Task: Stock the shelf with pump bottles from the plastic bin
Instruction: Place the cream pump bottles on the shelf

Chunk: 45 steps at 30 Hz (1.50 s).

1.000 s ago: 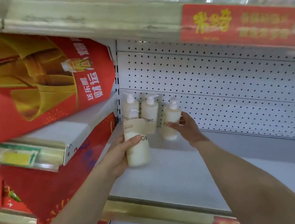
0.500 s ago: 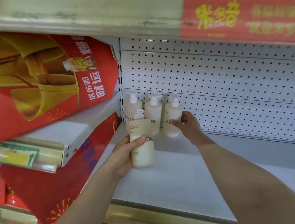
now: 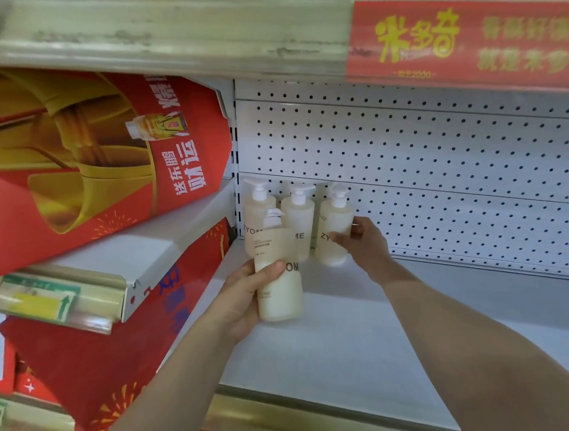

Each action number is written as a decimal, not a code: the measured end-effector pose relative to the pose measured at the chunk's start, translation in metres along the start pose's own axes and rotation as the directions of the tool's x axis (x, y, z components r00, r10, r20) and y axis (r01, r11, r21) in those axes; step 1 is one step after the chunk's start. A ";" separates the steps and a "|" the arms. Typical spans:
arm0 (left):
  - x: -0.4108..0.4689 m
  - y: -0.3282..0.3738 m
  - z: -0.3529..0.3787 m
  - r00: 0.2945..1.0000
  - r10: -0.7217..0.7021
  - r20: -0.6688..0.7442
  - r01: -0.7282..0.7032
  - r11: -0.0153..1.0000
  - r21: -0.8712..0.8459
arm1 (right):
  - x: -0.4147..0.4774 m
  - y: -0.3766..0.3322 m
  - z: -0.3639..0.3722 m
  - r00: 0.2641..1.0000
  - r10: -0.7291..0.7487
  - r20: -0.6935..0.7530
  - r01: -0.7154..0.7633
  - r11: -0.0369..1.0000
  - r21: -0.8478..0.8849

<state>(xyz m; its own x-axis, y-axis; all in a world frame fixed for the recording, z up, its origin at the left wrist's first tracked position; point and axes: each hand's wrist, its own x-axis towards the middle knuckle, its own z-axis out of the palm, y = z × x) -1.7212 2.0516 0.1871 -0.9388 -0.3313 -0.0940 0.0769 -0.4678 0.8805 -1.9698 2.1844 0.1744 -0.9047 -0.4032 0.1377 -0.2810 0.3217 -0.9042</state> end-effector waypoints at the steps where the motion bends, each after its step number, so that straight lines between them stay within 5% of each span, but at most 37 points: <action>1: 0.000 0.000 0.000 1.000 0.000 0.002 0.000 1.000 0.001 | 0.000 0.000 0.000 1.000 0.000 0.001 0.000 1.000 0.003; 25: -0.023 0.005 -0.015 1.000 -0.018 0.021 0.018 1.000 0.015 | -0.045 -0.014 0.004 0.998 0.035 0.045 -0.038 0.997 0.072; 45: -0.117 0.020 -0.056 0.999 -0.025 -0.046 0.024 1.000 -0.020 | -0.106 -0.082 0.110 0.994 0.015 0.105 -0.023 0.997 0.078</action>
<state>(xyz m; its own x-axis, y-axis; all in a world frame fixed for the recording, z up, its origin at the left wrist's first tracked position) -1.5914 2.0353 0.1899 -0.9241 -0.3568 -0.1368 0.0614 -0.4920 0.8684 -1.8154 2.1062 0.1897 -0.8703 -0.4858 0.0811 -0.2343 0.2634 -0.9358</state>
